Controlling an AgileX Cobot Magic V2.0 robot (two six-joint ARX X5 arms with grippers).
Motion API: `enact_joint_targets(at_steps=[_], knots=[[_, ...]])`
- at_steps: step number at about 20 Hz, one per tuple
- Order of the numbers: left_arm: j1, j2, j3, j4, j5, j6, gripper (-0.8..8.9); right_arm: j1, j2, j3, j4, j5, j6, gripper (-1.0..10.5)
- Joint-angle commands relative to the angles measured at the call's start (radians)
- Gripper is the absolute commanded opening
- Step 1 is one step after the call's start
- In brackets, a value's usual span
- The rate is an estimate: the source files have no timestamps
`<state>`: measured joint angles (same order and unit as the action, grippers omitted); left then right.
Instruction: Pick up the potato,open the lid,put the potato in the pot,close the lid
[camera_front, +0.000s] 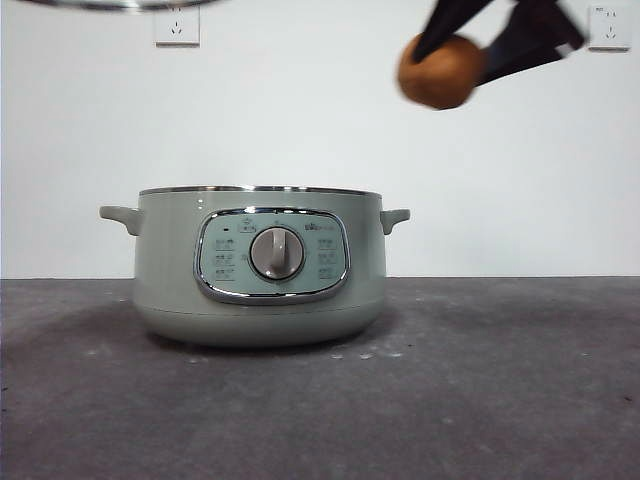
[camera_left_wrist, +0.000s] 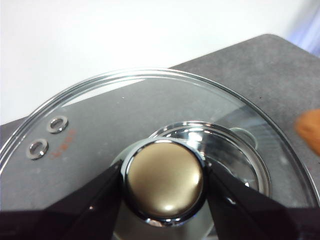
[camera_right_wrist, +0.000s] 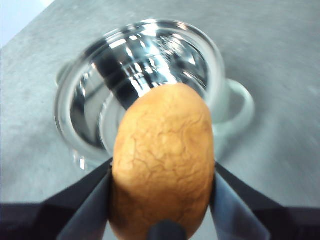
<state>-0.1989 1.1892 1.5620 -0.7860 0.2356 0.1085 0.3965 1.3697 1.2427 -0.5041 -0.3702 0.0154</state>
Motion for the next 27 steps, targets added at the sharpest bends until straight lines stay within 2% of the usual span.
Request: enact_joint_targets(at_steps=[1,4,6,12,19,25,26,27], knots=[[0.02,-0.051,0.016,-0.022,0.01,0.032,-0.08,0.055,0.127,0.138,0.007,0.003,0.003,-0.1],[0.024,-0.121,0.016,-0.15,0.01,0.044,-0.07,0.117,0.312,0.341,-0.021,0.008,0.002,-0.1],[0.023,-0.171,0.016,-0.157,0.01,0.038,-0.07,0.153,0.432,0.462,-0.051,0.032,-0.008,-0.1],[0.023,-0.247,0.016,-0.21,0.007,0.031,-0.08,0.231,0.745,0.765,-0.204,0.149,-0.122,-0.1],[0.023,-0.254,0.016,-0.216,0.007,0.031,-0.08,0.246,0.903,0.809,-0.243,0.245,-0.159,-0.1],[0.023,-0.25,0.016,-0.216,0.007,0.031,-0.08,0.246,0.924,0.809,-0.271,0.266,-0.182,-0.1],[0.023,-0.249,0.016,-0.216,0.007,0.031,-0.08,0.246,0.924,0.809,-0.271,0.266,-0.18,0.4],[0.023,-0.248,0.016,-0.215,0.007,0.031,-0.08,0.246,0.924,0.81,-0.273,0.266,-0.179,1.6]])
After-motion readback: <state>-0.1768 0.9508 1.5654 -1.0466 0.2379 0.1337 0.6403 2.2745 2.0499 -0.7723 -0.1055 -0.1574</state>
